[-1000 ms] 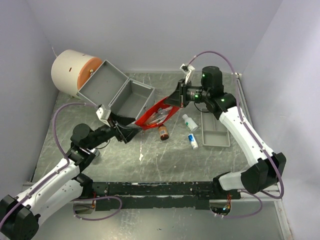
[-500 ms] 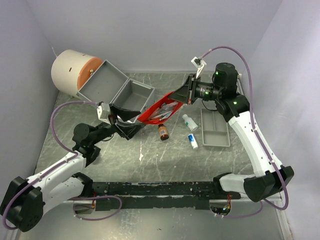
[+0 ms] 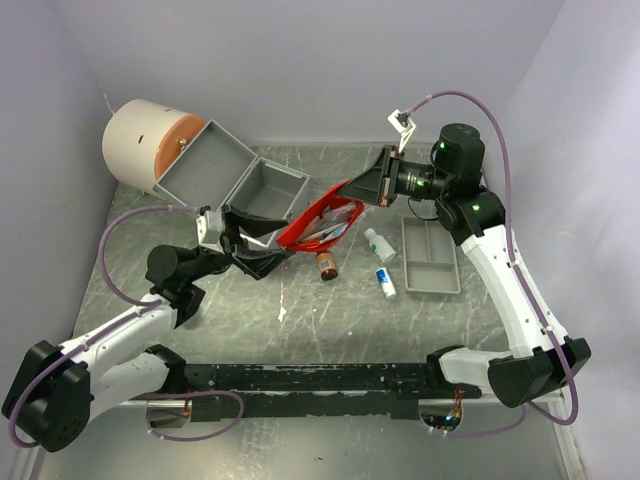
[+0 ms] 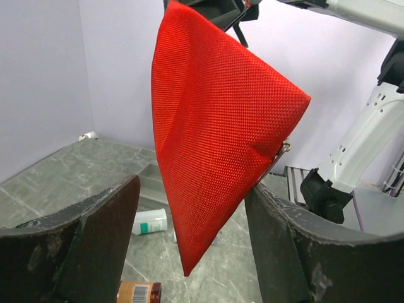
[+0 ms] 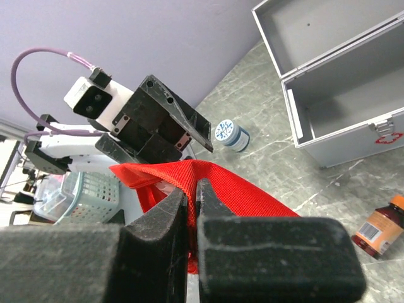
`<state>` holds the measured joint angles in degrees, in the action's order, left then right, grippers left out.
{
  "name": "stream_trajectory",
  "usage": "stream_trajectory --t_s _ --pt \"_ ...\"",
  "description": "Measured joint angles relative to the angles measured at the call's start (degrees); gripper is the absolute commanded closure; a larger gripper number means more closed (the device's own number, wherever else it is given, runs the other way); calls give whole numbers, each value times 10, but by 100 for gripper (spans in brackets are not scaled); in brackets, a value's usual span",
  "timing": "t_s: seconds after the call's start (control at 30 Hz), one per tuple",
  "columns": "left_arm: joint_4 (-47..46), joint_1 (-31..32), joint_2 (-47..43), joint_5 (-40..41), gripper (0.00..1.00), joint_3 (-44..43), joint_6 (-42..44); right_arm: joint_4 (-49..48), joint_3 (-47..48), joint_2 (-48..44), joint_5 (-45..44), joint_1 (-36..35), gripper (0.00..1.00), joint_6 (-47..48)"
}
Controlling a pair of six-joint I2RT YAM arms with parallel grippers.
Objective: Organize the medicine kit
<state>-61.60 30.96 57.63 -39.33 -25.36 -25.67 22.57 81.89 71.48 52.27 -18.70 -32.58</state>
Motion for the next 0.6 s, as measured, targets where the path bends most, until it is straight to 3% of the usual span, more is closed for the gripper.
stream_trajectory --t_s 0.3,0.6 --pt "-13 10 15 -5 31 -7 48 -11 2 0 16 2 100 -25" --pt "-34 14 18 1 61 -6 68 -10 2 0 17 3 100 -29"
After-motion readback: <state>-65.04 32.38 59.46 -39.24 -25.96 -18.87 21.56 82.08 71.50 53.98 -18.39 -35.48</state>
